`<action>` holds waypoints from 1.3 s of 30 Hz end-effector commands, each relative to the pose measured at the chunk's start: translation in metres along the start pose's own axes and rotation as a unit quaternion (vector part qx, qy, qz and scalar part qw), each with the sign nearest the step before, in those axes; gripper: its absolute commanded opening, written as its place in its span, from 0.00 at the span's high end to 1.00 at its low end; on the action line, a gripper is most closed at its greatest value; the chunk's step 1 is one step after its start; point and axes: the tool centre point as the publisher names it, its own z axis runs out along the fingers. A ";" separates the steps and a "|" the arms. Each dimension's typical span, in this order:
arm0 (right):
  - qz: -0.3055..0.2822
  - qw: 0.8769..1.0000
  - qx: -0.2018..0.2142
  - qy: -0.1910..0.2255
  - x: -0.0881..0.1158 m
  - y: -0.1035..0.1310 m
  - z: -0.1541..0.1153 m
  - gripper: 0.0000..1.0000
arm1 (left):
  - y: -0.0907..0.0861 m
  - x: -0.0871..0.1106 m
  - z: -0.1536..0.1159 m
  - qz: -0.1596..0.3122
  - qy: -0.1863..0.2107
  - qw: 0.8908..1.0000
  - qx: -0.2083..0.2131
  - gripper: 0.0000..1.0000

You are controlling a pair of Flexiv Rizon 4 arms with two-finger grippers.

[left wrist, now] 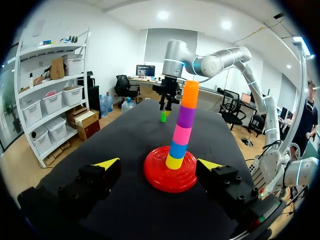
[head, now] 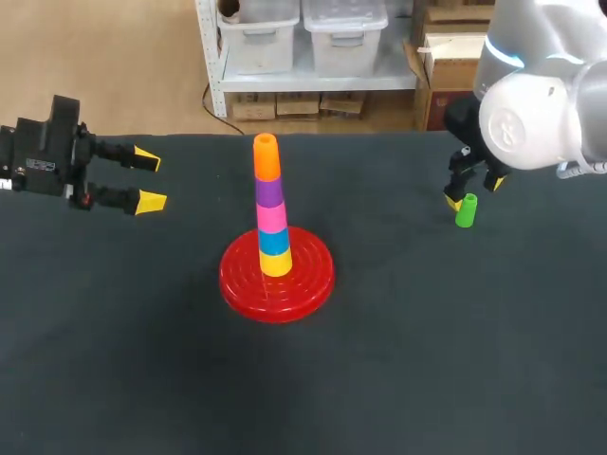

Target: Pick up and stack the cylinders on the red base in this order: pink,purple,orange,green

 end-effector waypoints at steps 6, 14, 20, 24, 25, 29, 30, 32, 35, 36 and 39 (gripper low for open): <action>-0.004 1.000 -0.003 0.015 -0.007 -0.002 0.005 0.26 | 0.001 0.001 0.000 0.001 -0.001 1.000 0.002 0.00; -0.005 1.000 -0.007 0.022 -0.007 0.000 0.009 0.67 | 0.001 0.001 0.000 0.001 -0.001 1.000 0.002 0.00; -0.015 1.000 -0.003 0.018 -0.007 0.005 0.003 1.00 | 0.001 0.001 0.000 0.001 -0.001 1.000 0.002 0.00; -0.054 0.998 0.013 0.015 -0.015 0.015 -0.021 1.00 | 0.001 0.001 0.000 0.001 -0.001 1.000 0.002 0.00; -0.074 0.997 0.014 0.013 -0.019 0.020 -0.030 1.00 | 0.001 0.001 0.000 0.001 -0.001 1.000 0.002 0.00; -0.175 0.984 -0.002 -0.014 -0.042 0.054 -0.083 1.00 | 0.001 0.001 0.000 0.001 -0.001 1.000 0.002 0.00; -0.201 0.979 -0.004 -0.021 -0.048 0.063 -0.097 1.00 | 0.001 0.001 0.000 0.001 -0.001 1.000 0.002 0.00; -0.261 0.965 -0.014 -0.039 -0.061 0.084 -0.129 1.00 | 0.001 0.001 0.000 0.001 -0.001 1.000 0.002 0.00; -0.339 0.939 -0.027 -0.057 -0.075 0.113 -0.172 1.00 | 0.001 0.001 0.000 0.001 -0.001 1.000 0.002 0.00; -0.375 0.924 -0.033 -0.063 -0.081 0.127 -0.192 1.00 | 0.001 0.001 0.000 0.001 -0.001 1.000 0.002 0.00; -0.457 0.886 -0.036 -0.064 -0.089 0.160 -0.230 1.00 | 0.001 0.001 0.000 0.001 -0.001 1.000 0.002 0.00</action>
